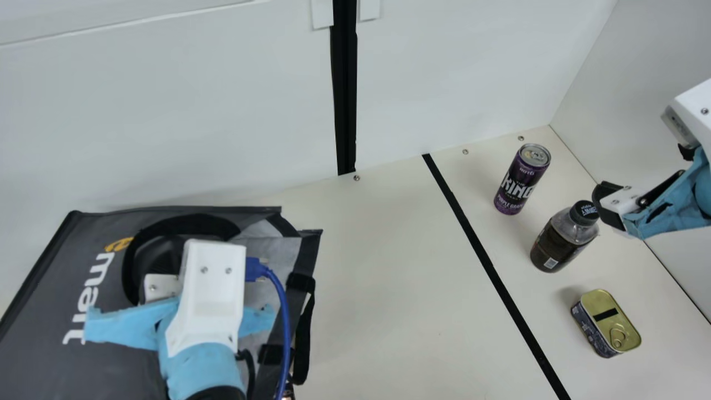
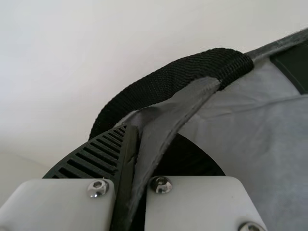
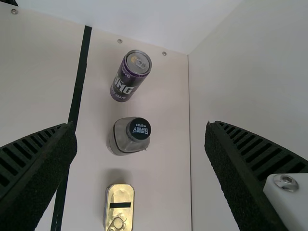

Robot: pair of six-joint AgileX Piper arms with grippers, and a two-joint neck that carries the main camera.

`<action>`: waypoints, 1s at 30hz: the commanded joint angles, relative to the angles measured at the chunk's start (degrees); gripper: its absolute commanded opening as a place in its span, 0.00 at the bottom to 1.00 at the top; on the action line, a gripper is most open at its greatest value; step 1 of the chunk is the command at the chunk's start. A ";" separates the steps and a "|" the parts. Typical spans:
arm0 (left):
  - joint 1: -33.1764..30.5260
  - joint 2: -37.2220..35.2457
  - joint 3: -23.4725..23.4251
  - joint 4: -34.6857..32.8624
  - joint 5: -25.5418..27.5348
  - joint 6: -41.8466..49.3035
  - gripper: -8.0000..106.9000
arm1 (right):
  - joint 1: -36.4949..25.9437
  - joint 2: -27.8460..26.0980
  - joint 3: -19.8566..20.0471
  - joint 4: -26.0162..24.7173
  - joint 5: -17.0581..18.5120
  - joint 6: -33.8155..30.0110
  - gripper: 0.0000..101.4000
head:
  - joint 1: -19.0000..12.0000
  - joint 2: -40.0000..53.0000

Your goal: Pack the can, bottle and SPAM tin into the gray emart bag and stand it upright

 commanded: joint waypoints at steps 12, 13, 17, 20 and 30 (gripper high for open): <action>1.23 -1.91 -1.55 -12.78 -3.48 1.43 0.00 | 0.00 0.00 0.00 0.00 0.00 0.00 0.94 | -1.30 -0.05; 1.87 -2.14 -1.36 -13.65 -4.29 1.70 0.00 | 0.00 0.00 0.00 0.00 0.00 0.00 0.94 | -1.30 -0.05; 4.41 -2.88 -0.67 -17.13 -7.24 2.87 0.00 | 0.00 0.00 0.00 0.00 0.00 0.00 0.94 | -1.30 -0.05; 6.48 -3.39 -0.23 -20.11 -9.48 4.03 0.00 | 0.00 0.00 0.00 0.00 0.00 0.00 0.94 | -1.30 -0.05; 13.92 -5.05 1.23 -32.02 -17.26 9.99 0.00 | 0.00 0.00 0.00 0.00 0.00 0.00 0.94 | -1.30 -0.05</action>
